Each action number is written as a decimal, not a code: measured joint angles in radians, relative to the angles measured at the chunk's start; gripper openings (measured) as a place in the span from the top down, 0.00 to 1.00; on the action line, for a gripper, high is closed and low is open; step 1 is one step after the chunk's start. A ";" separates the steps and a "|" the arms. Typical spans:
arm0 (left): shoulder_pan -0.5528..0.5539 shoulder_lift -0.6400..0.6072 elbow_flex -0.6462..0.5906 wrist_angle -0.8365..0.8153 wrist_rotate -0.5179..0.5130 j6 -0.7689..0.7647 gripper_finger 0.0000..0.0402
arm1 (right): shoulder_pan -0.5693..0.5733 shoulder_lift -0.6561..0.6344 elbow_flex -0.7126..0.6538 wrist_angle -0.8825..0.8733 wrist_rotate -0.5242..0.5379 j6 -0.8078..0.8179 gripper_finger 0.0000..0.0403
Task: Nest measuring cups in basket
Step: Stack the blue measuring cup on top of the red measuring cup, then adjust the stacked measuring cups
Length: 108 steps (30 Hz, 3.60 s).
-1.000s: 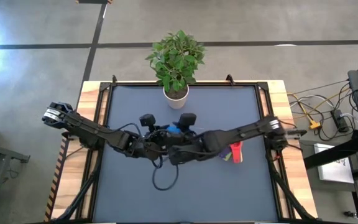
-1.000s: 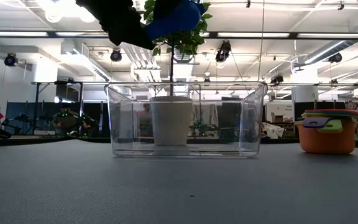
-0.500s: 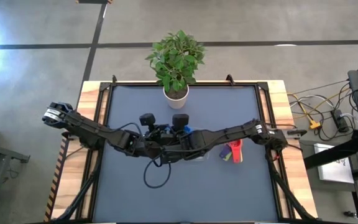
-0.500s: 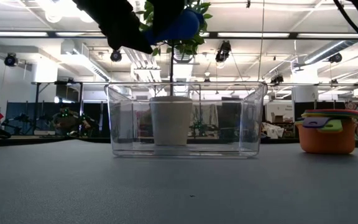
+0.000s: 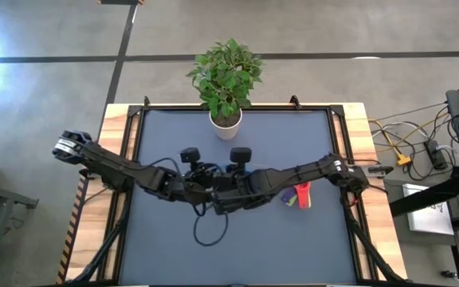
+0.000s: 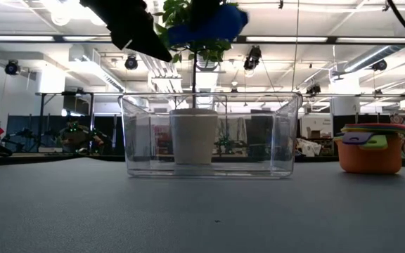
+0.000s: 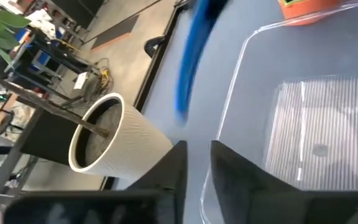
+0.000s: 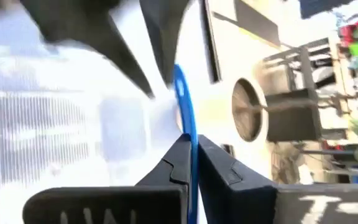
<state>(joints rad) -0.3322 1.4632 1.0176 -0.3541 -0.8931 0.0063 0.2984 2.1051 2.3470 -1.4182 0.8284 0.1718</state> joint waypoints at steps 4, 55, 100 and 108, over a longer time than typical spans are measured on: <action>-0.010 -0.036 -0.004 -0.012 0.024 -0.016 0.75 | 0.070 -0.006 0.000 -0.149 0.058 0.143 0.98; -0.020 -0.094 -0.020 0.130 0.130 -0.047 0.58 | 0.409 -0.835 -1.758 0.822 0.398 0.412 0.98; -0.020 -0.094 -0.023 0.125 0.178 -0.042 0.58 | 0.143 -0.853 -1.442 0.702 0.079 0.590 0.54; -0.020 -0.094 -0.024 0.112 0.204 -0.049 0.58 | -0.106 -0.825 -1.327 0.603 -0.255 0.399 0.84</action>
<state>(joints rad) -0.3527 1.3697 0.9936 -0.2425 -0.6888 -0.0425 0.1923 1.2798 1.0205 -0.8155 0.5735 0.5704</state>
